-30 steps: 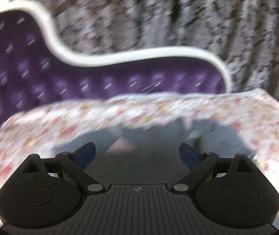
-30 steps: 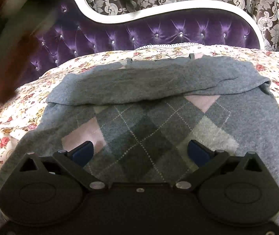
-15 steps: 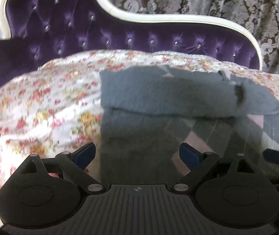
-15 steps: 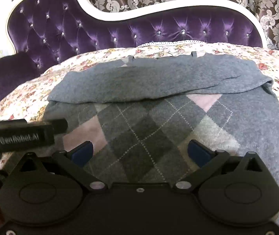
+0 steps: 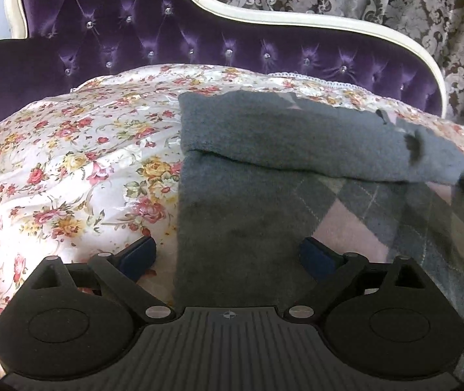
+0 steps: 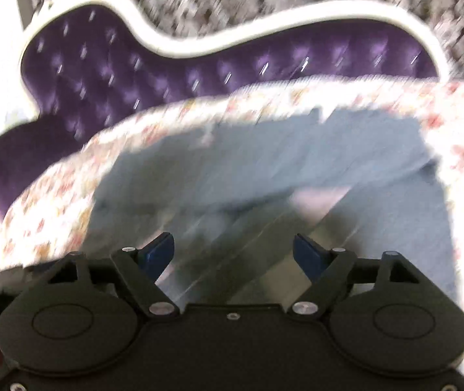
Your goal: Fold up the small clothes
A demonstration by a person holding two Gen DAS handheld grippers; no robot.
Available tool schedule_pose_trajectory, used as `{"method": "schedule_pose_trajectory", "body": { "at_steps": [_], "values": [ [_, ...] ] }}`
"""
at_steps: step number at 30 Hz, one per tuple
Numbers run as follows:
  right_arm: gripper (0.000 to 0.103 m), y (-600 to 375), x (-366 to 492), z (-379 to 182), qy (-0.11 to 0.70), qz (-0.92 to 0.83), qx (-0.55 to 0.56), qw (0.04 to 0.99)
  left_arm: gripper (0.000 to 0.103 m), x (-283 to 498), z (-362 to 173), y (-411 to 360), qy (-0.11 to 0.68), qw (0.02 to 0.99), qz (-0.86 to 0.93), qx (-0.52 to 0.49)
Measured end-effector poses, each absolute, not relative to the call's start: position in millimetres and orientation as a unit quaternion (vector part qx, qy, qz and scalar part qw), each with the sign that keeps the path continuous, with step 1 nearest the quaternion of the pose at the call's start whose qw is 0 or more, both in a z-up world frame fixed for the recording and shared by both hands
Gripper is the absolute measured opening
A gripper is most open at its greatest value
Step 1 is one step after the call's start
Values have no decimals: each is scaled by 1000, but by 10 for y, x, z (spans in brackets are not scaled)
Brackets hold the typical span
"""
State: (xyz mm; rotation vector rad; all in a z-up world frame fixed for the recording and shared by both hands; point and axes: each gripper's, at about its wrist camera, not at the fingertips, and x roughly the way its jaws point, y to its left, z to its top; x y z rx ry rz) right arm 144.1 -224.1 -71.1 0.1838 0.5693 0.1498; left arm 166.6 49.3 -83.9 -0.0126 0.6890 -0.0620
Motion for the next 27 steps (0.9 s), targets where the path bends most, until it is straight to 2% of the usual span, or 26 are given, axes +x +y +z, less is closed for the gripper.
{"method": "schedule_pose_trajectory", "body": {
  "at_steps": [2, 6, 20, 22, 23, 25, 27],
  "values": [
    [81, -2458, 1584, -623, 275, 53, 93, 956, 98, 1673, -846, 485, 339, 940, -30, -3],
    [67, -2827, 1948, -593, 272, 10, 105, 956, 98, 1678, -850, 490, 337, 941, -30, -5],
    [66, -3076, 2699, -859, 325, -6, 108, 939, 98, 1677, -846, 488, 338, 941, -30, -4],
    [45, -3056, 2730, -902, 334, 3, 111, 936, 98, 1676, -846, 489, 338, 941, -30, -4],
    [18, -3043, 2734, -904, 336, 5, 110, 936, 98, 1677, -845, 489, 338, 941, -30, -5],
    [13, -3005, 2675, -838, 326, 6, 105, 939, 98, 1677, -845, 490, 338, 941, -30, -4],
    [12, -2982, 2559, -711, 304, 7, 106, 947, 98, 1677, -844, 490, 338, 941, -30, -5]
  ]
}}
